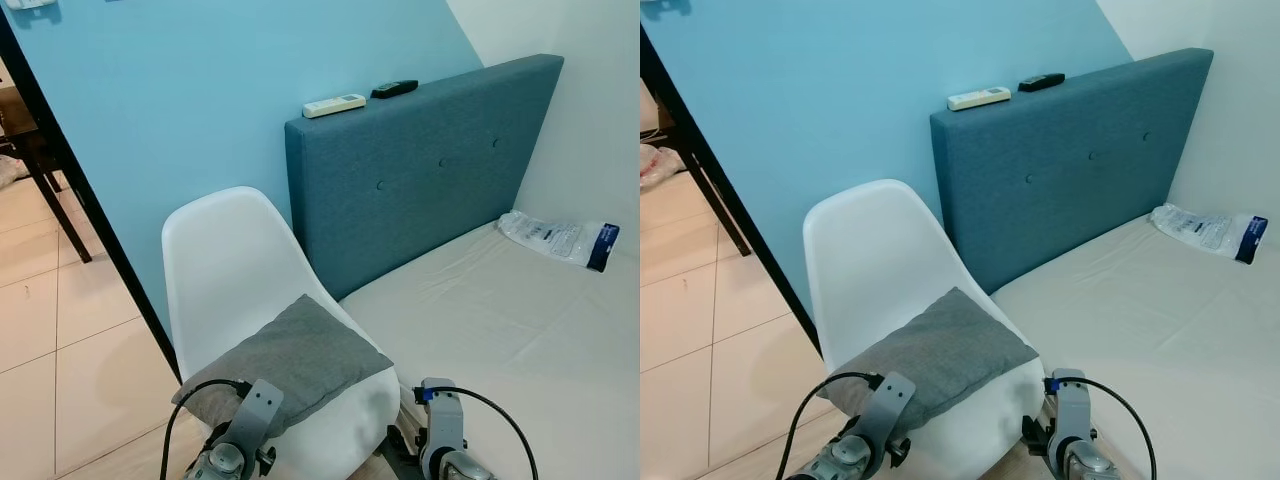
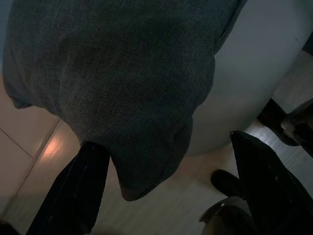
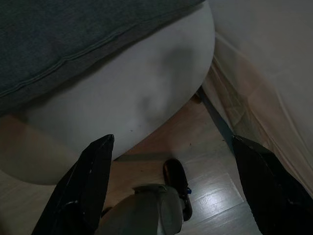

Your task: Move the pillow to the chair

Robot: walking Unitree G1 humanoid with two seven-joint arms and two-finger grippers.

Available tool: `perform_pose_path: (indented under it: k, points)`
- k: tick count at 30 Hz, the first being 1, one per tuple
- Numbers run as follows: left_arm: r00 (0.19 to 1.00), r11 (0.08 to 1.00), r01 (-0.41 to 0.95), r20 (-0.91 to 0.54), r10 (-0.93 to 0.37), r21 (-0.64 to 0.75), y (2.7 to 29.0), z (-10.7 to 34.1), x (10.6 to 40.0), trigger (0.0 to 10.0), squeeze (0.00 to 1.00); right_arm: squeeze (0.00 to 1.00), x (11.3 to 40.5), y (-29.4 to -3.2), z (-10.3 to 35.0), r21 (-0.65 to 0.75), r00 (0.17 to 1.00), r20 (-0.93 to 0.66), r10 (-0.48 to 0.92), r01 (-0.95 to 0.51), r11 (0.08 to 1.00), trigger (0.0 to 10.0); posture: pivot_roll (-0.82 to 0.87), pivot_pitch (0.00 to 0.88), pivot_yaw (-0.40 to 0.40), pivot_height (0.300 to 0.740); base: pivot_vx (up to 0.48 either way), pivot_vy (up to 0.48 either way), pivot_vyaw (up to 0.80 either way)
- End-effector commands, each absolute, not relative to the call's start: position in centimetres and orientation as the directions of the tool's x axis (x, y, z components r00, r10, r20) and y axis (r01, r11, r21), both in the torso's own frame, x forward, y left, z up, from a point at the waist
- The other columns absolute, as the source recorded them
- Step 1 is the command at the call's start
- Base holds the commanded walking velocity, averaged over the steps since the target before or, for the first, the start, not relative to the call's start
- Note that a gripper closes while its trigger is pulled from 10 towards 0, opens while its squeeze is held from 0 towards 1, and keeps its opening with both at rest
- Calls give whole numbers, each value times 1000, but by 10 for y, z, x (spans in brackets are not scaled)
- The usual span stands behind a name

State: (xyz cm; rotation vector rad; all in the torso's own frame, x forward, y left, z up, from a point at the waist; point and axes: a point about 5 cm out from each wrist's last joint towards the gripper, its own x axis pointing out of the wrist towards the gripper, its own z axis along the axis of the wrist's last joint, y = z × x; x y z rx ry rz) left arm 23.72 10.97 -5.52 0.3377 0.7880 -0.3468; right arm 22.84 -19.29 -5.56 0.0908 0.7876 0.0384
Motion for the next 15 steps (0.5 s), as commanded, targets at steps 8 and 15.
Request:
perform_pose_path:
  k: [8,15]
  points:
    - [649,890,432,-735,-196,144,108,-55,238,10000,0,0,226,-187,-58,109,693,-714,96,-25,994,10000,-168,0,57,651,0,0,0]
    - [643,876,457,-738,-206,154,107,-55,236,10000,0,0,225,-186,-59,111,692,-714,103,-34,993,10000,-167,0,60,616,0,0,0]
